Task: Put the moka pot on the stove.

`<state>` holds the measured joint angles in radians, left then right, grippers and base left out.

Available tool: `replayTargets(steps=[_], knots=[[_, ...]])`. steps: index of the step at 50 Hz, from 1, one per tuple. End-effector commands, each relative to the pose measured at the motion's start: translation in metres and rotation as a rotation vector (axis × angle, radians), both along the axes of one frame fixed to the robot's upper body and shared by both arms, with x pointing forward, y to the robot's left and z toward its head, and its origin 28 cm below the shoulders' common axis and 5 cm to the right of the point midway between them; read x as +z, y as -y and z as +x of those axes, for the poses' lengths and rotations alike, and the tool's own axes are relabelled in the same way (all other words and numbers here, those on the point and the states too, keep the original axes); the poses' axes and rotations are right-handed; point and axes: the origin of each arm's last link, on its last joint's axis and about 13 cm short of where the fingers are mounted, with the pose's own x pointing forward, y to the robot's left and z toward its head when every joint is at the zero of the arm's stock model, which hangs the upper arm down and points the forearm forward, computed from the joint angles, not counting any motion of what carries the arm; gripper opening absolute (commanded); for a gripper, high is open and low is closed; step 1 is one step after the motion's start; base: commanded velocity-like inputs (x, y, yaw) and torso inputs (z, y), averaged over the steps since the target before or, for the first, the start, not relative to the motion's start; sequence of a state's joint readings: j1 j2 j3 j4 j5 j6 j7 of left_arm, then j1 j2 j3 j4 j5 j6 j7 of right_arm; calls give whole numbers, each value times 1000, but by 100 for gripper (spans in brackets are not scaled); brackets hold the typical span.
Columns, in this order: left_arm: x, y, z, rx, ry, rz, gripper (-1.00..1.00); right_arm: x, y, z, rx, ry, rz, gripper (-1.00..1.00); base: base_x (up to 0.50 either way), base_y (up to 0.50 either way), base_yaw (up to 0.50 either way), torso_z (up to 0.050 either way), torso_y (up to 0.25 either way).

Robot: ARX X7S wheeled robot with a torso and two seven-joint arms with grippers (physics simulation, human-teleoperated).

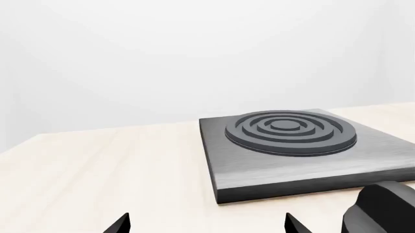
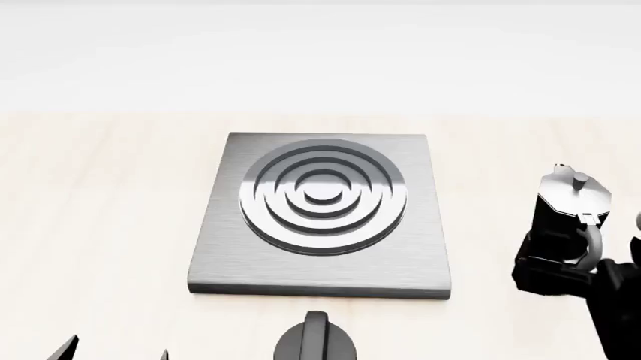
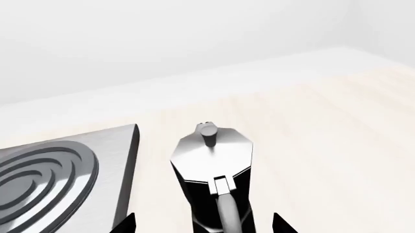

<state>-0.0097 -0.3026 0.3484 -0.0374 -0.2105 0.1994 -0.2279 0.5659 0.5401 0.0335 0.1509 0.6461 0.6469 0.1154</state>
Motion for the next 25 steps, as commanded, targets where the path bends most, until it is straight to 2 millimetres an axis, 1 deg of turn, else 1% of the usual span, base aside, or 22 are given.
replayTargets(steps=[1, 2, 6, 7, 11, 18, 25], knots=[[0, 0, 0, -1, -1, 0, 100, -7, 2, 12, 8, -12, 28, 100, 0, 0, 0, 0, 0], [0, 0, 0, -2, 0, 1, 100, -10, 2, 14, 7, -20, 27, 100, 0, 0, 0, 0, 0], [0, 0, 0, 1, 1, 0, 100, -12, 2, 19, 6, -33, 25, 100, 0, 0, 0, 0, 0], [0, 0, 0, 0, 1, 0, 100, -16, 3, 20, 2, -40, 26, 100, 0, 0, 0, 0, 0], [0, 0, 0, 0, 2, 1, 100, -21, 5, 23, -4, -54, 33, 100, 0, 0, 0, 0, 0], [0, 0, 0, 0, 1, 2, 100, -30, 8, 20, -18, -74, 36, 100, 0, 0, 0, 0, 0], [0, 0, 0, 0, 1, 1, 100, -30, 12, 21, -40, -85, 33, 100, 0, 0, 0, 0, 0]])
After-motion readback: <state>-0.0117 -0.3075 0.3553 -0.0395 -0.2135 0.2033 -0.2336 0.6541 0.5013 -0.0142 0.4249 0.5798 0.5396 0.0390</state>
